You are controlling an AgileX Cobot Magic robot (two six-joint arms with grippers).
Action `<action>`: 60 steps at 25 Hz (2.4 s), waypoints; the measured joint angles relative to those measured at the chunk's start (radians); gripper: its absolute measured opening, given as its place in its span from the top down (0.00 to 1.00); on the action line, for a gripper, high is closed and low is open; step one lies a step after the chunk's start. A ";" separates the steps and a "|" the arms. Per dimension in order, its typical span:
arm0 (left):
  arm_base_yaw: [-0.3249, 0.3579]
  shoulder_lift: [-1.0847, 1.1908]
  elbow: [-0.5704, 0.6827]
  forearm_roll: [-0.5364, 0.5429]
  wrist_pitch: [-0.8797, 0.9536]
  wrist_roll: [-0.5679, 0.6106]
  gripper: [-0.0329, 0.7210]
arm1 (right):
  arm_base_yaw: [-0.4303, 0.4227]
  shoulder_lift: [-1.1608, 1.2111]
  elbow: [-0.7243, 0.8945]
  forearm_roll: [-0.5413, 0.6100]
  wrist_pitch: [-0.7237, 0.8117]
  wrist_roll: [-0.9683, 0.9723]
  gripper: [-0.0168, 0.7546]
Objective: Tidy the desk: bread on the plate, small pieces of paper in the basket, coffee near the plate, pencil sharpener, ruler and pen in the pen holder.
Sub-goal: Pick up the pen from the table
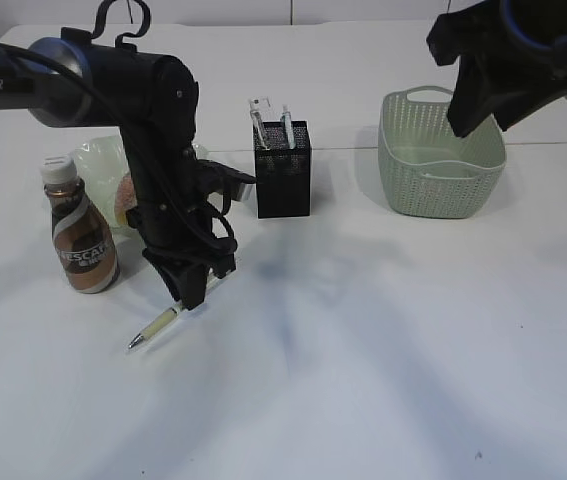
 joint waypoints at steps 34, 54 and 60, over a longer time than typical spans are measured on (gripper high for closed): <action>0.000 -0.053 0.000 -0.031 0.004 -0.014 0.85 | 0.000 0.000 0.000 -0.061 0.003 0.002 0.34; 0.000 -0.121 -0.228 -0.032 0.010 -0.016 0.85 | 0.000 0.000 0.000 -0.061 0.003 0.005 0.34; 0.000 -0.121 -0.288 -0.033 -0.091 -0.016 0.85 | 0.000 0.000 0.000 -0.061 0.003 0.005 0.34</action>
